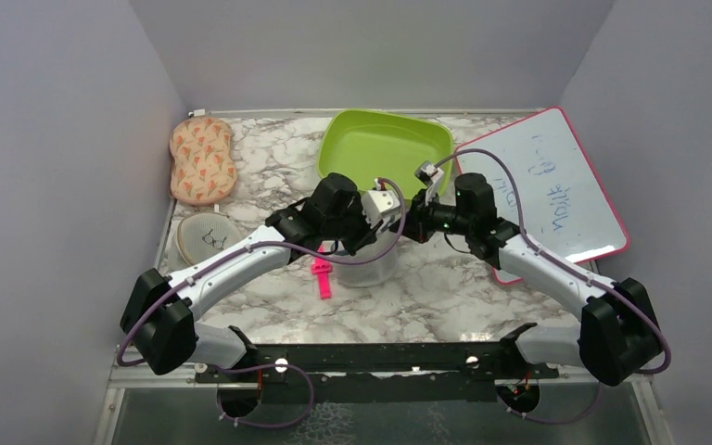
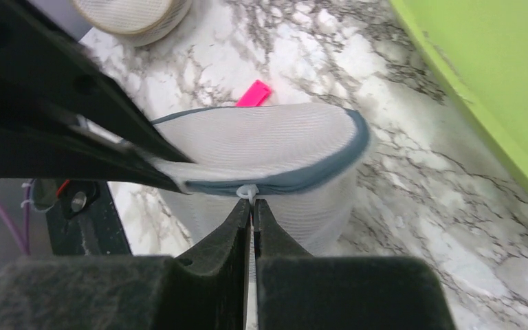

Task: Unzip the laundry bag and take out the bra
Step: Unzip the laundry bag at the center of the board.

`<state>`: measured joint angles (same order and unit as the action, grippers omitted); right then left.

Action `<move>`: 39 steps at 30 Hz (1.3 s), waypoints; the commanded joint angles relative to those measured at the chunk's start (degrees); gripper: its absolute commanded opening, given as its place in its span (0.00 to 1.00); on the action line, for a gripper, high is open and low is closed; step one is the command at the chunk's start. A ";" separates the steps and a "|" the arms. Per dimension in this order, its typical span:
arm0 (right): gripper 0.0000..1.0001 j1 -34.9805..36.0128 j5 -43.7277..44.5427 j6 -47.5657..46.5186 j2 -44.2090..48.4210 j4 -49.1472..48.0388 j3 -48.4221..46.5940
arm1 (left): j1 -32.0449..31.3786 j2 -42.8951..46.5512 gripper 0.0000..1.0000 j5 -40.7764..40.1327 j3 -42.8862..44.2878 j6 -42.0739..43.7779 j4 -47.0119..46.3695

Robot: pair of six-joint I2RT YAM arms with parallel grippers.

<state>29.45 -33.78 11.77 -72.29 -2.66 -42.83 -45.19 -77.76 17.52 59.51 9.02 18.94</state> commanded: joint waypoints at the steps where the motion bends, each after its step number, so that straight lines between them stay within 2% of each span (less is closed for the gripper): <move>1: 0.01 -4.20 3.08 -0.18 -2.78 -3.41 -1.29 | -0.82 2.83 0.00 3.48 -0.06 2.02 2.10; 8: 0.01 -6.07 4.91 -1.24 -5.05 -4.19 -2.52 | -0.93 3.21 0.00 3.13 -2.25 -0.53 1.45; 12: 0.02 -5.68 2.58 -1.61 -2.86 -2.00 -2.45 | -0.95 4.26 0.00 1.85 -3.38 -2.13 1.39; 13: 0.01 -5.01 1.90 -1.35 -1.84 -1.41 -2.18 | -0.95 4.40 0.04 1.50 -3.16 -3.66 1.43; 17: 0.01 -1.12 2.95 -1.37 1.71 2.75 -1.46 | -0.94 4.87 0.49 3.08 -1.07 -10.61 0.63; 20: 0.01 0.69 4.14 -0.49 4.82 4.03 0.07 | -1.04 4.87 0.67 0.33 0.83 -16.45 0.17; 21: 0.01 2.33 4.45 0.08 6.55 5.58 0.75 | -1.04 4.12 0.71 -3.48 2.44 -21.15 1.33; 27: 0.01 5.18 6.29 0.16 7.80 9.56 -0.21 | -1.58 2.15 0.63 -6.95 3.16 -28.17 3.88; 31: 0.01 5.62 6.58 -0.31 8.26 11.16 0.27 | -3.30 1.65 0.65 -8.76 3.12 -29.41 4.59; 39: 0.01 5.57 3.89 0.61 7.13 8.44 2.04 | -6.53 -0.02 0.65 -14.34 2.79 -30.36 5.87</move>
<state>34.81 -28.99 11.79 -65.12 6.55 -41.54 -50.81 -77.25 8.10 61.71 -19.77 23.33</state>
